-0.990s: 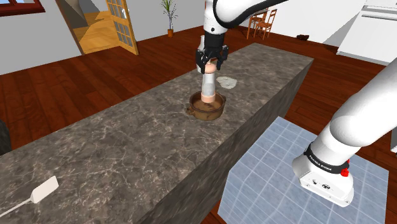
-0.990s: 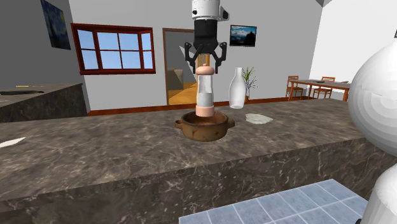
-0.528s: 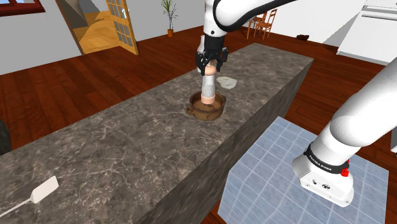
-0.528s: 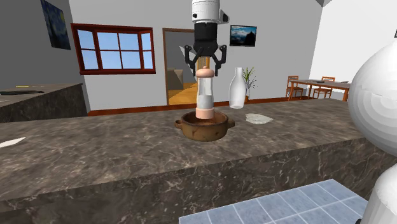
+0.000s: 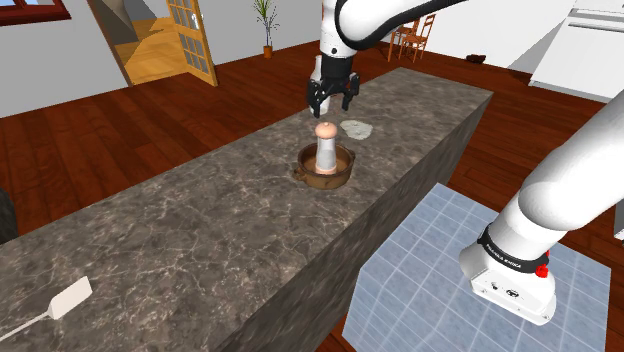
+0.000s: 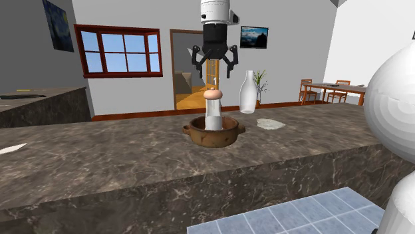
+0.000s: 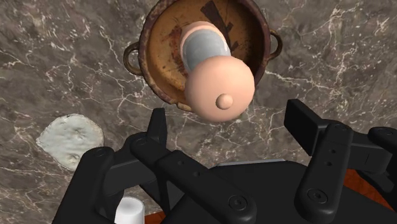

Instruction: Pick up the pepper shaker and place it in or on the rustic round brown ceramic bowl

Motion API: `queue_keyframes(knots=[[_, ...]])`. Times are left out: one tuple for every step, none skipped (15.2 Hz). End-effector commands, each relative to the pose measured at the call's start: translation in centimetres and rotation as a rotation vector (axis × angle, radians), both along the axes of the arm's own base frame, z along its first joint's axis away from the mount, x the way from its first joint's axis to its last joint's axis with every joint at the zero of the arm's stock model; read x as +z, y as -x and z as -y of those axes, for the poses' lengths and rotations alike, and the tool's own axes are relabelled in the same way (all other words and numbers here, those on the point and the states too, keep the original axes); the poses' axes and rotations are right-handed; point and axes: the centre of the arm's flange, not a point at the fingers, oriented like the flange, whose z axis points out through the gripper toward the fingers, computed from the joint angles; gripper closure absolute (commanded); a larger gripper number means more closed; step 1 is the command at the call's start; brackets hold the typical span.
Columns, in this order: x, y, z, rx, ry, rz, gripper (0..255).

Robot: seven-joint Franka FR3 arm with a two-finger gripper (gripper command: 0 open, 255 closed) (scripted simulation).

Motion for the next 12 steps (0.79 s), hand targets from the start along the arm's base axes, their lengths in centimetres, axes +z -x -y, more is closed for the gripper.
queue_keyframes(knots=[[1.3,0.1,0.0,0.0,0.0,0.0,0],[2.6,0.2,-0.1,0.0,0.0,0.0,0],[3.9,0.3,-0.1,0.0,0.0,0.0,0],[5.0,0.4,-0.1,0.0,0.0,0.0,0],[5.0,0.4,-0.1,0.0,0.0,0.0,0],[5.0,0.4,-0.1,0.0,0.0,0.0,0],[5.0,0.4,-0.1,0.0,0.0,0.0,0],[5.0,0.4,-0.1,0.0,0.0,0.0,0],[5.0,0.4,-0.1,0.0,0.0,0.0,0],[5.0,0.4,-0.1,0.0,0.0,0.0,0],[5.0,0.4,-0.1,0.0,0.0,0.0,0],[5.0,0.4,-0.1,0.0,0.0,0.0,0]])
